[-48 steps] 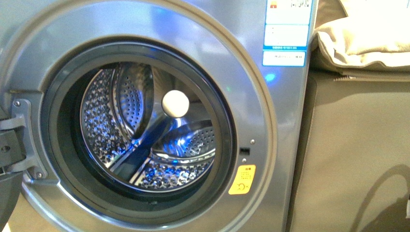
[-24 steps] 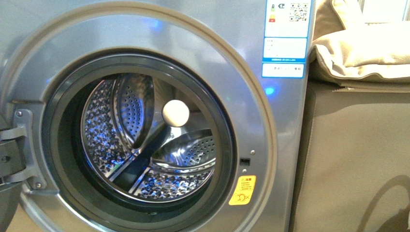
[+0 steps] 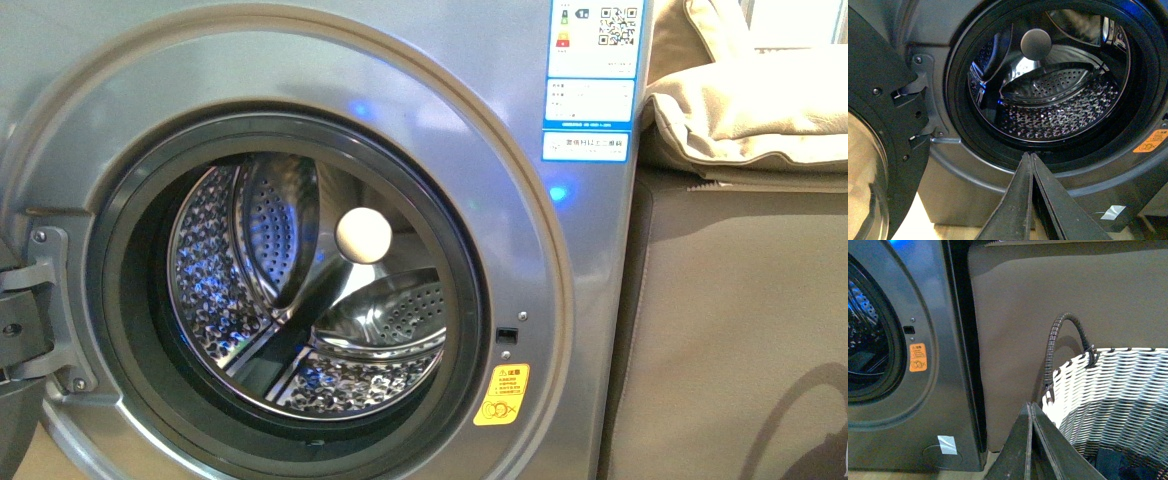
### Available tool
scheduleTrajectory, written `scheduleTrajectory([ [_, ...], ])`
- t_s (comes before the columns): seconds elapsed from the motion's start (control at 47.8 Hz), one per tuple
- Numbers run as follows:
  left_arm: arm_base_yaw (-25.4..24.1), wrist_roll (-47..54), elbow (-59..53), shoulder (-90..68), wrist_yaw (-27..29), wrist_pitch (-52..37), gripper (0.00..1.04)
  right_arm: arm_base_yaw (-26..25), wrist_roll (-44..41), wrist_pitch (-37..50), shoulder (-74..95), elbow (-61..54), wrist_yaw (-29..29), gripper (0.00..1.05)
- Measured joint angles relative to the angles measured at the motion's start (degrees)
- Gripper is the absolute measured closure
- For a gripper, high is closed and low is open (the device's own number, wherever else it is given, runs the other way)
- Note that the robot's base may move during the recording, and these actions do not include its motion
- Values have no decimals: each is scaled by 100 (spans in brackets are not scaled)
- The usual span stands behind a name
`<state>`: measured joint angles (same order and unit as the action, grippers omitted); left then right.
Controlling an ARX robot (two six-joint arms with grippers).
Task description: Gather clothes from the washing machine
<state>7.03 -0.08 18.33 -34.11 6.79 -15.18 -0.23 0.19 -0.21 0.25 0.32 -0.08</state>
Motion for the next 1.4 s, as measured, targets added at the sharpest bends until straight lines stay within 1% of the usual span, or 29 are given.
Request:
scheduleTrajectory([
  [0.063,-105,0,-286,229,-111,-76,101,0,0,0,0,0,0,102],
  [0.146,-466,0,-516,437,-603,-101,101,0,0,0,0,0,0,102],
  [0.209,-629,0,-688,595,-664,-107,101,0,0,0,0,0,0,102],
  [0.272,-684,0,-811,741,-645,-116,101,0,0,0,0,0,0,102],
  [0.481,-693,0,-1176,1156,-680,-87,101,0,0,0,0,0,0,102],
  [0.648,-691,0,-1421,1591,-680,103,101,0,0,0,0,0,0,102],
  [1.171,-693,0,-1784,2422,-680,492,101,0,0,0,0,0,0,102],
  [1.192,-691,-2,-1784,2518,-680,557,101,0,0,0,0,0,0,102],
  [1.276,-693,0,-1781,3108,-680,1384,101,0,0,0,0,0,0,102],
  [1.401,-691,0,-1781,3388,-680,1495,101,0,0,0,0,0,-2,102],
])
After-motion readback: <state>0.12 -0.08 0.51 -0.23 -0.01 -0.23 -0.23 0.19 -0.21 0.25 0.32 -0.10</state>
